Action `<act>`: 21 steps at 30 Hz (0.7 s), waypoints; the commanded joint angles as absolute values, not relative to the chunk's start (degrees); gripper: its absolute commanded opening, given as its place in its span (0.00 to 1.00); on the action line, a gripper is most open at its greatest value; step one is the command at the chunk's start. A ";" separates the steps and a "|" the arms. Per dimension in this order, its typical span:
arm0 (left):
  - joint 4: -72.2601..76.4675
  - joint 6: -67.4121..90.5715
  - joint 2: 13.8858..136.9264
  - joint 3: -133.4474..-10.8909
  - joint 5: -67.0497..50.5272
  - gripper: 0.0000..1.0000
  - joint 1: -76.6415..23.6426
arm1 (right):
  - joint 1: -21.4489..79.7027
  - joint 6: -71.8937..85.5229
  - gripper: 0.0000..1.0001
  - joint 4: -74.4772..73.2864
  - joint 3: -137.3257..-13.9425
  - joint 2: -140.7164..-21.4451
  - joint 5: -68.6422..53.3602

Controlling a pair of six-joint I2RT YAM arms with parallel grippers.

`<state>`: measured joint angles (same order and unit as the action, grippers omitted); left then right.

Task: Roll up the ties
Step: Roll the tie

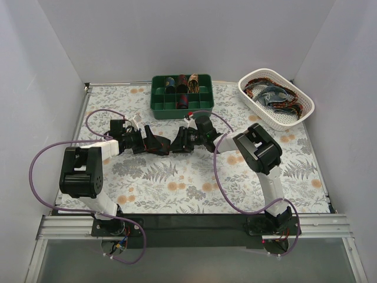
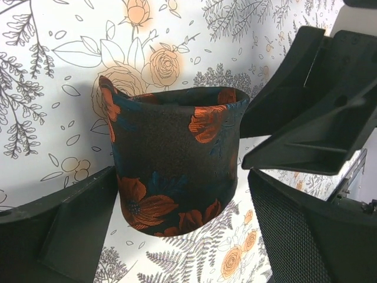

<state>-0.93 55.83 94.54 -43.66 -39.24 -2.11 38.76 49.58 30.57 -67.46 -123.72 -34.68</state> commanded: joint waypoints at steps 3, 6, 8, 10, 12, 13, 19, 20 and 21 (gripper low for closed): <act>-0.53 55.02 95.80 -45.17 -40.69 0.83 -2.02 | 39.20 50.54 0.42 33.75 -71.36 -125.42 -34.72; -0.44 54.93 96.76 -45.35 -41.04 0.83 -2.02 | 39.20 50.89 0.42 34.01 -72.07 -126.21 -34.80; -0.44 54.93 97.20 -45.53 -41.31 0.82 -2.02 | 39.11 50.89 0.41 34.01 -72.60 -126.56 -34.89; -0.53 54.93 97.99 -45.62 -42.01 0.81 -2.02 | 39.20 50.98 0.41 34.10 -73.12 -126.74 -35.07; -0.53 55.11 98.44 -45.62 -42.89 0.79 -2.11 | 39.20 50.89 0.39 34.10 -73.30 -127.09 -35.16; -0.53 55.28 98.96 -45.53 -43.15 0.79 -2.11 | 39.11 50.89 0.38 34.10 -73.47 -127.26 -35.33; -0.53 56.25 100.37 -45.35 -45.79 0.75 -2.20 | 39.11 50.89 0.36 34.28 -74.09 -127.97 -35.68; -0.53 56.34 100.81 -45.35 -45.96 0.75 -2.28 | 39.11 50.98 0.36 34.36 -74.18 -128.06 -35.77; -0.53 56.51 101.07 -45.35 -46.31 0.74 -2.46 | 39.20 50.98 0.36 34.37 -74.35 -128.14 -35.86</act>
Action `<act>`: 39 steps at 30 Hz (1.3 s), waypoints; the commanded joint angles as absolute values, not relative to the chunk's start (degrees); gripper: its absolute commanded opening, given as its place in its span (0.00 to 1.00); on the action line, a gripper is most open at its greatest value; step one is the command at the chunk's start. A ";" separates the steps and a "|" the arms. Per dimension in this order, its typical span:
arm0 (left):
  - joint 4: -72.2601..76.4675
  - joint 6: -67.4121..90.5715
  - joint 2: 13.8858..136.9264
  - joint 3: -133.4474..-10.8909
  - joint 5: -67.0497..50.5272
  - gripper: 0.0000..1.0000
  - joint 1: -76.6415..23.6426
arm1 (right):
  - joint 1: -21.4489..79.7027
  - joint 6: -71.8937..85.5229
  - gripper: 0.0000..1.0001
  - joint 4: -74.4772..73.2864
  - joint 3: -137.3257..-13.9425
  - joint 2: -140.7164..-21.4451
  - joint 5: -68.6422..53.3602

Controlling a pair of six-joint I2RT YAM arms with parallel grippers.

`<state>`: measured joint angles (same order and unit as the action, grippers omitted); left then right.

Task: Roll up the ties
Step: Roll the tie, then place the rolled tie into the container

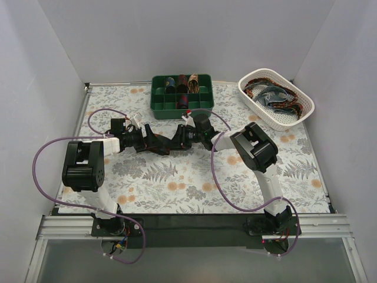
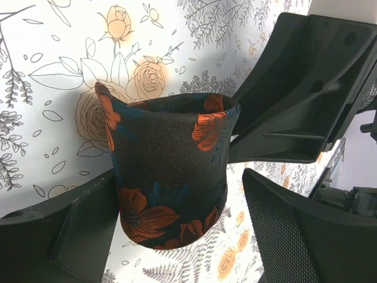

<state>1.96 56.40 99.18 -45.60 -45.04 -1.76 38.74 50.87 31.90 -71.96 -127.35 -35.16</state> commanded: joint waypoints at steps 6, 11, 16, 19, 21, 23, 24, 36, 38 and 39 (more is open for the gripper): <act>-0.62 56.87 102.57 -45.35 -47.37 0.71 -3.16 | 39.11 51.07 0.35 34.63 -74.62 -128.41 -35.95; -0.70 57.22 103.18 -45.53 -47.90 0.61 -3.43 | 39.20 51.15 0.35 34.80 -74.53 -128.76 -36.12; -0.62 57.39 103.80 -45.70 -48.25 0.55 -3.78 | 39.11 50.89 0.35 34.89 -74.53 -128.67 -36.12; -0.53 57.57 103.89 -45.70 -48.34 0.53 -4.13 | 39.20 50.71 0.35 34.89 -74.62 -128.67 -36.12; -0.26 58.09 103.97 -45.79 -48.51 0.46 -4.39 | 39.11 50.63 0.35 34.89 -74.53 -128.58 -36.12; -0.35 58.45 103.97 -45.53 -48.95 0.37 -4.31 | 39.20 50.54 0.35 34.80 -74.44 -128.23 -35.95; -0.26 58.71 103.97 -45.44 -48.87 0.35 -4.39 | 39.20 50.36 0.35 34.80 -74.44 -128.15 -35.95; 1.15 59.68 98.44 -45.44 -45.44 0.06 -4.39 | 37.80 43.09 0.56 32.53 -65.22 -116.82 -32.35; 0.26 60.11 96.77 -46.93 -44.21 0.05 -4.39 | 36.83 39.31 0.63 27.62 -62.94 -112.17 -30.51; -1.22 60.12 96.16 -47.80 -43.77 0.05 -4.39 | 36.65 35.11 0.66 25.68 -62.41 -110.41 -29.72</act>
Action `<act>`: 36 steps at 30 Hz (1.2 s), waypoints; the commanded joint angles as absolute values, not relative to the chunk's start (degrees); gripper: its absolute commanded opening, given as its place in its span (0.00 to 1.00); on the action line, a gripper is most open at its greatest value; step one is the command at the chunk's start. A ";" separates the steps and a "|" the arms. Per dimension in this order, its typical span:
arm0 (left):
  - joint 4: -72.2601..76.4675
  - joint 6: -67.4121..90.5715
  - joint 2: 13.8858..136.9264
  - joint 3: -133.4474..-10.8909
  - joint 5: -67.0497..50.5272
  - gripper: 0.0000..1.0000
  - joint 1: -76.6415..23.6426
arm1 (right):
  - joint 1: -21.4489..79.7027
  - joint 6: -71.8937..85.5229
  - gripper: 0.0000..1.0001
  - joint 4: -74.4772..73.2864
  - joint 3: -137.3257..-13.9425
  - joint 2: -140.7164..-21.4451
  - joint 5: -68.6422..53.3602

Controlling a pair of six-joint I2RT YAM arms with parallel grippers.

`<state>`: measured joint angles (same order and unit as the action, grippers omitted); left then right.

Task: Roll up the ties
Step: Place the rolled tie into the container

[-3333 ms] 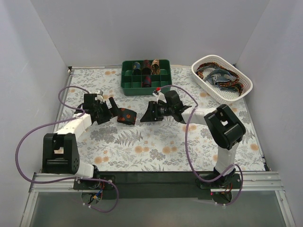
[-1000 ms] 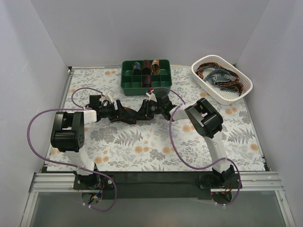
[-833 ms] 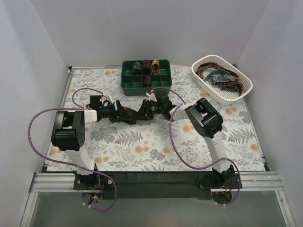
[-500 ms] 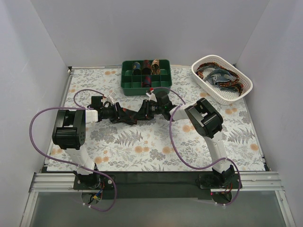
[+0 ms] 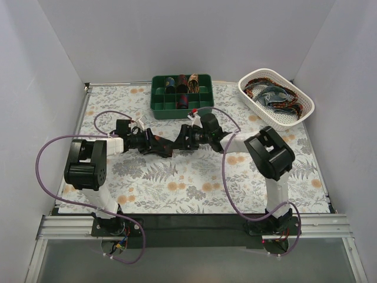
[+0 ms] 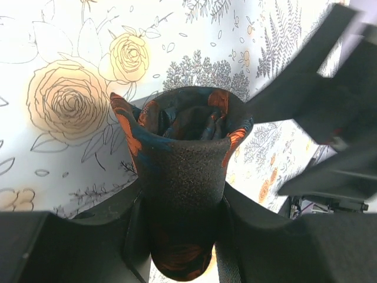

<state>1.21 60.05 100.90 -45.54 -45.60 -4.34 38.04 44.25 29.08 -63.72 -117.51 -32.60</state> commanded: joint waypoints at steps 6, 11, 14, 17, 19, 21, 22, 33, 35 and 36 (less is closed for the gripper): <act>-10.18 59.50 93.95 -59.92 -38.41 0.05 -4.22 | 35.42 20.06 0.77 4.42 -59.33 -96.61 -21.02; -16.96 59.41 96.41 -73.19 -35.77 0.05 -3.96 | 33.84 11.97 0.79 -9.21 -55.82 -86.50 -16.97; -18.80 59.94 99.83 -81.89 -35.51 0.06 -3.87 | 33.49 9.33 0.84 -14.67 -54.06 -81.93 -14.69; -21.70 59.94 104.40 -90.68 -34.72 0.06 -3.87 | 33.22 8.88 0.90 -17.31 -51.51 -77.09 -11.61; -23.98 59.24 107.99 -96.31 -32.45 0.06 -3.87 | 33.14 8.70 0.93 -18.71 -49.93 -73.94 -9.07; -25.83 58.45 110.29 -99.91 -30.86 0.06 -3.87 | 32.96 8.53 0.95 -19.77 -49.22 -72.34 -7.57; -27.41 58.19 111.52 -102.89 -29.98 0.06 -3.87 | 32.70 8.26 0.95 -20.65 -48.70 -70.77 -6.51; -32.87 54.93 119.70 -111.36 -23.91 0.06 -4.22 | 32.17 7.82 0.98 -25.92 -46.94 -65.22 -0.35; -33.31 54.23 120.06 -111.45 -23.12 0.06 -4.65 | 31.99 7.91 0.98 -26.71 -46.76 -64.43 1.39; -33.40 53.88 120.49 -111.45 -22.07 0.06 -4.75 | 31.99 7.82 0.98 -27.33 -46.32 -63.81 1.67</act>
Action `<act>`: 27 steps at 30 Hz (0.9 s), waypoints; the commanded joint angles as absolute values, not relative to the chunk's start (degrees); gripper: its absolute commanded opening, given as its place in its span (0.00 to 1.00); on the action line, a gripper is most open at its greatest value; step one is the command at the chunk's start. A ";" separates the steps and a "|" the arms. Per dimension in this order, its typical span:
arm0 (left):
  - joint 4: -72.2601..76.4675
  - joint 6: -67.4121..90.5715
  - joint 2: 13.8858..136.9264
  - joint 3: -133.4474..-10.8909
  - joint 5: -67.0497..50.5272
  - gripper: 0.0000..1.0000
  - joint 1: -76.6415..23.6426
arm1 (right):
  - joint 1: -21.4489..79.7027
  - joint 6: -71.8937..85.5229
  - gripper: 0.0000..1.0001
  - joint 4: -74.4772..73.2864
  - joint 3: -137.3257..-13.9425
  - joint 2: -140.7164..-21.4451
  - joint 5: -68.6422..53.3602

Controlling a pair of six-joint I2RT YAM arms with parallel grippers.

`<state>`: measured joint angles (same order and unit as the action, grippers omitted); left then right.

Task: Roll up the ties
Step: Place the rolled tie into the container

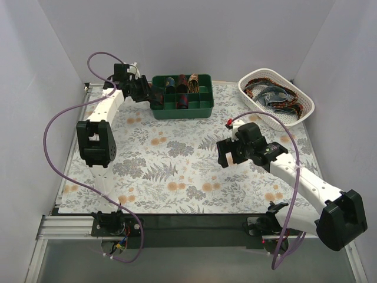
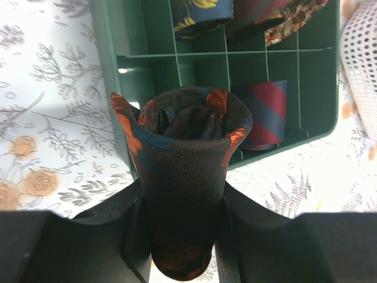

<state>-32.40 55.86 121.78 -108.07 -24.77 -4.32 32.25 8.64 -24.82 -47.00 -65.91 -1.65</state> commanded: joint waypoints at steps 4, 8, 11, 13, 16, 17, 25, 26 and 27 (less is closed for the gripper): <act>-33.84 53.09 121.55 -111.71 -18.82 0.06 -5.36 | 31.91 7.91 0.98 -28.12 -45.09 -61.61 4.21; -34.36 51.95 123.13 -113.46 -14.86 0.06 -7.20 | 31.82 8.17 0.98 -29.09 -44.12 -60.12 5.45; -35.15 51.42 124.97 -115.75 -12.31 0.06 -8.69 | 31.73 8.35 0.98 -29.71 -43.86 -59.77 6.15; -35.94 51.07 126.03 -117.24 -10.99 0.06 -9.49 | 31.64 8.35 0.98 -30.06 -43.77 -59.50 6.50; -36.73 50.63 127.35 -118.65 -6.34 0.05 -11.16 | 31.73 8.26 0.98 -30.41 -43.68 -59.15 7.29; -36.91 50.71 127.61 -118.83 -3.37 0.05 -11.86 | 31.64 8.09 0.98 -30.50 -43.59 -59.15 7.38; -37.09 51.24 127.00 -119.27 5.44 0.02 -13.36 | 31.46 7.82 0.98 -30.76 -43.86 -59.41 7.91; -37.09 51.41 126.83 -119.18 5.80 0.02 -13.45 | 31.38 7.56 0.98 -30.76 -43.86 -59.50 7.91; -36.92 51.50 126.39 -118.66 6.76 0.02 -13.45 | 31.38 7.56 0.98 -30.76 -43.94 -59.68 8.00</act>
